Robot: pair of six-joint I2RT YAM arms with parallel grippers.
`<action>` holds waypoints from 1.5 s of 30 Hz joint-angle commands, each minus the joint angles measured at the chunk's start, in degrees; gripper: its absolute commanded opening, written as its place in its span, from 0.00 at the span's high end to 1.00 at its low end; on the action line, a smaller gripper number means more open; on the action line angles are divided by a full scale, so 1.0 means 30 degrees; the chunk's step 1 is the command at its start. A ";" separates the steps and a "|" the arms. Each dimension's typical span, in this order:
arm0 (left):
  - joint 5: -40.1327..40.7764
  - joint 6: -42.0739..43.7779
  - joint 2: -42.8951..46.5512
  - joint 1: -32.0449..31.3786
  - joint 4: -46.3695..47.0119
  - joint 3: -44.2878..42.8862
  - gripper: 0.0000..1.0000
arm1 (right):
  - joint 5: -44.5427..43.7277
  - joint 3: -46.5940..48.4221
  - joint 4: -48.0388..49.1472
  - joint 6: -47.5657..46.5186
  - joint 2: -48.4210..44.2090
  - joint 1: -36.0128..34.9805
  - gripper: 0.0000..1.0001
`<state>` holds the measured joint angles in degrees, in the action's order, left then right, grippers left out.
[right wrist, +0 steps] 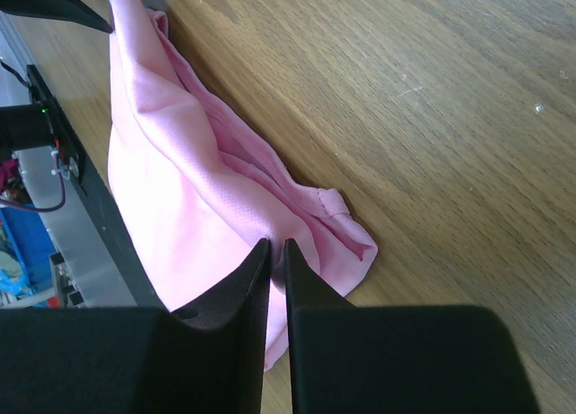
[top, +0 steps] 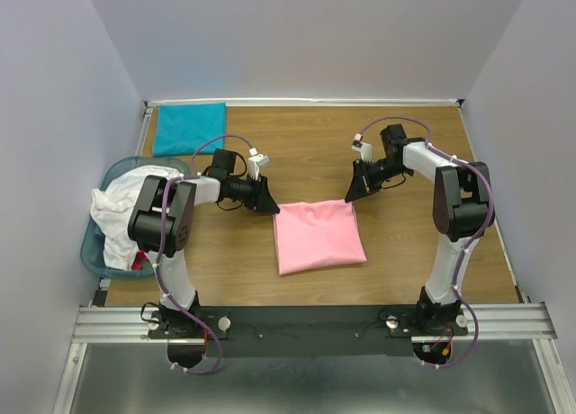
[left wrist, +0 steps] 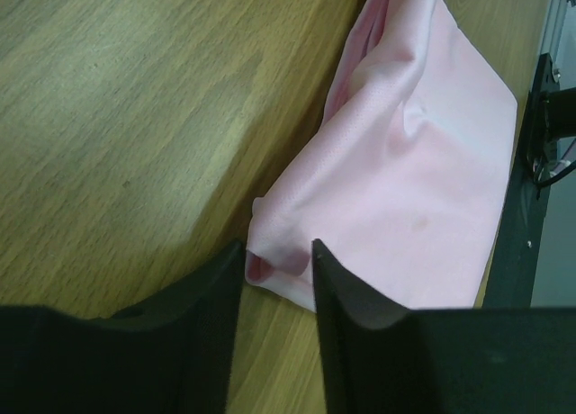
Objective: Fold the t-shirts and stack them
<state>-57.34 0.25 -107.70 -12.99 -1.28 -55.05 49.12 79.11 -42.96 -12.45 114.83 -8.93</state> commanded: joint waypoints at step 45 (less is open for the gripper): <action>0.3296 0.2990 -0.0987 0.1693 -0.3761 -0.4677 0.74 | -0.4450 0.1198 0.4124 0.4002 0.0488 -0.0188 0.50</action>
<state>-46.81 5.96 -111.74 -10.37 -9.82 -67.18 39.00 80.99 -32.53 -1.39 117.19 -9.43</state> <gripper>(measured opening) 0.160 0.323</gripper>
